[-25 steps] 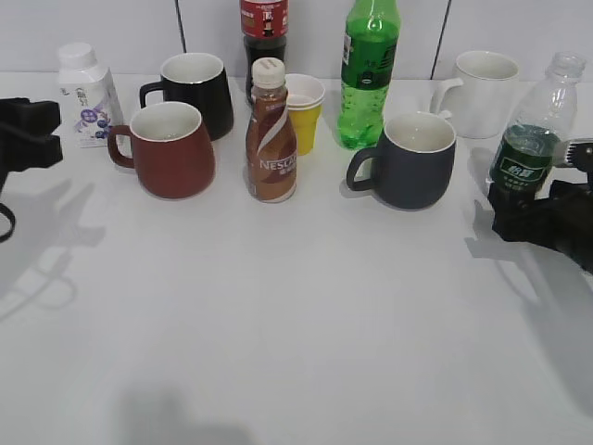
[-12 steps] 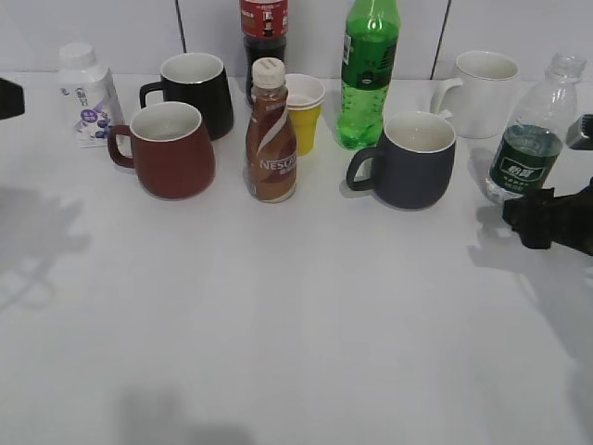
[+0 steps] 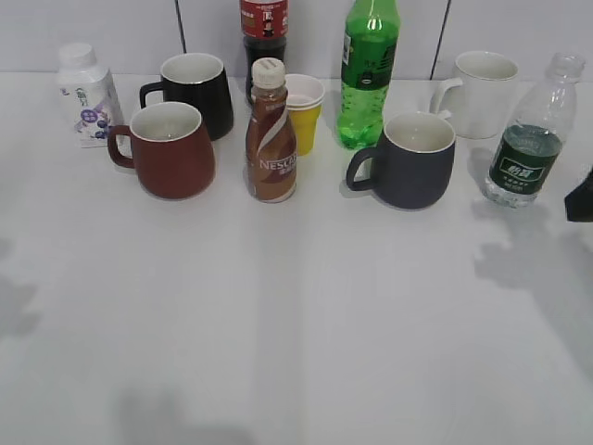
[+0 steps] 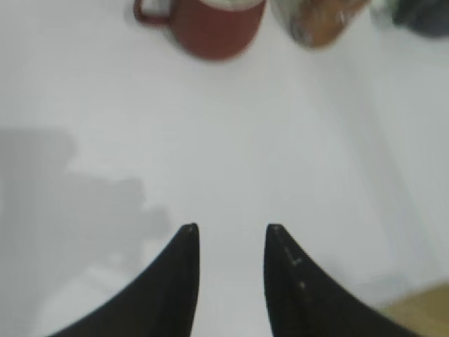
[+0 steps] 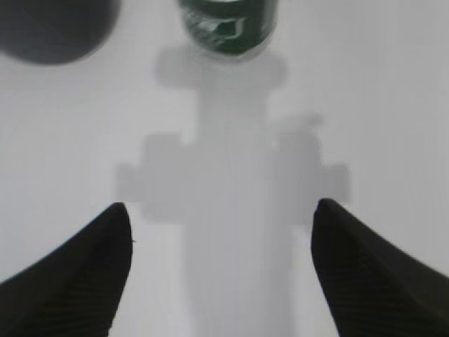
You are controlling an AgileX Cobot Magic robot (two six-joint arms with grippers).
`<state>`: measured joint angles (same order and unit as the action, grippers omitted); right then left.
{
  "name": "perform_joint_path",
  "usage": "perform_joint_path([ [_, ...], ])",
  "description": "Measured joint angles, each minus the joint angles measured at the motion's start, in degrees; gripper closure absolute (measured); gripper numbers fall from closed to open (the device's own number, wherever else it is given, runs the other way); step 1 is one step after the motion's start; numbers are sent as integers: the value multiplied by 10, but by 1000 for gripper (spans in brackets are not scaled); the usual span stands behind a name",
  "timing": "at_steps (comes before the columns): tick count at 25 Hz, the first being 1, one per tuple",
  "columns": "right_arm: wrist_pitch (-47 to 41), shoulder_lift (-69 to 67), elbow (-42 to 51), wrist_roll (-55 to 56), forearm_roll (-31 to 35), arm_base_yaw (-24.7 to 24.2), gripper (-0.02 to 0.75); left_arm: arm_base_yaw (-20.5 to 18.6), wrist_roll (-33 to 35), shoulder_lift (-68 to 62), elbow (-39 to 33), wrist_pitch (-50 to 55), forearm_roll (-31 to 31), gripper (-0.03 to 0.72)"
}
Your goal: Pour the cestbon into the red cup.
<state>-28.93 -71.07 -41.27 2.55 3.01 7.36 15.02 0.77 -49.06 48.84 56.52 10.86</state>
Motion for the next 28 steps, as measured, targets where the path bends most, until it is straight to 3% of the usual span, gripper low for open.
perform_joint_path([
  [6, -177, 130, -32, -98, 95, 0, 143, 0, 0, 94, 0, 93, -22, 447],
  [14, -306, 342, -34, -109, 92, 0, 144, 0, 0, 243, -66, 120, -30, 447],
  [20, -343, 442, -31, -109, 82, 0, 144, 0, 27, 323, -131, 124, -46, 447],
  [28, -338, 497, 50, -107, 69, 0, 144, 0, 41, 351, -177, 64, -47, 447],
])
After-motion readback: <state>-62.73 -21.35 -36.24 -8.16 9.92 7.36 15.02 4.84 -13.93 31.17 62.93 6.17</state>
